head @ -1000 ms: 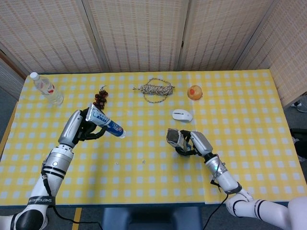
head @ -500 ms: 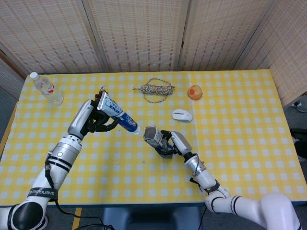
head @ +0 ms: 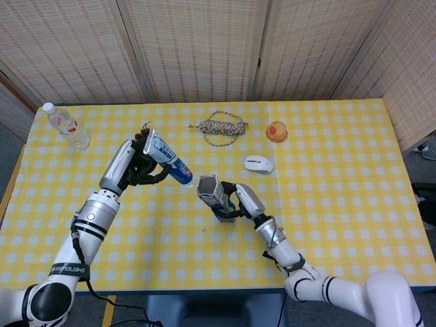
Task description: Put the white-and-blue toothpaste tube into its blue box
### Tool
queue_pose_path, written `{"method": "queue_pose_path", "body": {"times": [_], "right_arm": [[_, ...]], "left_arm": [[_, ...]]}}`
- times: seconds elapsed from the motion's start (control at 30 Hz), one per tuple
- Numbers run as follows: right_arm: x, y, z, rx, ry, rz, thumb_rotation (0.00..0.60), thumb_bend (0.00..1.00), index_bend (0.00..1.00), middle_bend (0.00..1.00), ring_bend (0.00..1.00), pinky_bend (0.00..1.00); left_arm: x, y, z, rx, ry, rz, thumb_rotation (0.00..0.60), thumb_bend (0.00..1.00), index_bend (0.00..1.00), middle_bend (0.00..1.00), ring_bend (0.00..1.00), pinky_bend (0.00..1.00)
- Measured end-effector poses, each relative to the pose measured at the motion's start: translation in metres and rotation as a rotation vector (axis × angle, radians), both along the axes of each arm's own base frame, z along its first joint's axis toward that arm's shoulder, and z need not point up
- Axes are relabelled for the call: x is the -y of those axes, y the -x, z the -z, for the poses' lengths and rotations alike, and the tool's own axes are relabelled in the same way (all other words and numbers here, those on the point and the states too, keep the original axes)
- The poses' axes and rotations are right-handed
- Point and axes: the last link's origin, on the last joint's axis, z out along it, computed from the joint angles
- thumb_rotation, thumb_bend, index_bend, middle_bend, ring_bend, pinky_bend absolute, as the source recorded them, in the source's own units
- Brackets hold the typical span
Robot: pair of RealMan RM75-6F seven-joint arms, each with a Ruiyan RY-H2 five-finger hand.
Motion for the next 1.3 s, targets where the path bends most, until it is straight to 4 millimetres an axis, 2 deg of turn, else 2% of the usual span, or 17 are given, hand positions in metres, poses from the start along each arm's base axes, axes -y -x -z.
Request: {"method": "queue_pose_path", "body": {"times": [0.33,0.5,0.77,0.83,0.87,0.93,0.97,1.07,1.17,1.3], "right_arm": [[0.002,-0.021,0.011,0.021,-0.021,-0.027,0.6,0.31,0.61,0.43,0.47,0.58],[0.001,-0.027,0.009,0.037,-0.016,-0.038,0.6,0.31,0.61,0.43,0.47,0.58],[-0.001,-0.03,0.002,0.07,-0.013,-0.037,0.6,0.31,0.61,0.43,0.47,0.58],[-0.001,-0.029,0.002,0.074,-0.016,-0.035,0.6,0.31,0.61,0.43,0.47,0.58],[-0.001,-0.029,0.002,0.077,-0.018,-0.034,0.6,0.31,0.61,0.43,0.47,0.58],[-0.001,-0.03,0.001,0.084,-0.021,-0.03,0.6,0.31,0.61,0.43,0.47,0.58],[-0.001,-0.03,0.001,0.086,-0.021,-0.029,0.6,0.31,0.61,0.43,0.47,0.58],[-0.001,-0.031,0.001,0.097,-0.027,-0.027,0.6,0.31,0.61,0.43,0.47,0.58],[-0.001,-0.033,0.001,0.105,-0.028,-0.026,0.6,0.31,0.61,0.43,0.47,0.58],[-0.002,-0.036,0.003,0.121,-0.035,-0.021,0.6,0.31,0.61,0.43,0.47,0.58]], "left_arm": [[0.005,-0.017,0.013,-0.027,0.019,0.042,0.6,0.75,0.98,1.0,1.0,1.0],[0.008,-0.024,0.019,-0.042,0.021,0.053,0.6,0.75,0.98,1.0,1.0,1.0],[0.008,-0.021,0.023,-0.047,0.021,0.035,0.6,0.75,0.98,1.0,1.0,1.0],[0.007,-0.02,0.023,-0.047,0.018,0.031,0.6,0.72,0.96,1.0,1.0,1.0],[0.007,-0.02,0.023,-0.046,0.015,0.031,0.6,0.63,0.92,1.0,1.0,1.0],[0.008,-0.02,0.023,-0.043,0.01,0.038,0.6,0.47,0.75,1.0,1.0,1.0],[0.008,-0.02,0.023,-0.043,0.01,0.042,0.6,0.38,0.62,1.0,1.0,1.0],[0.011,-0.021,0.024,-0.035,0.019,0.061,0.6,0.25,0.33,1.0,1.0,1.0],[0.015,-0.023,0.025,-0.018,0.03,0.078,0.6,0.2,0.21,1.0,1.0,1.0],[0.022,-0.026,0.029,-0.015,0.049,0.104,0.6,0.17,0.13,1.0,1.0,1.0]]}}
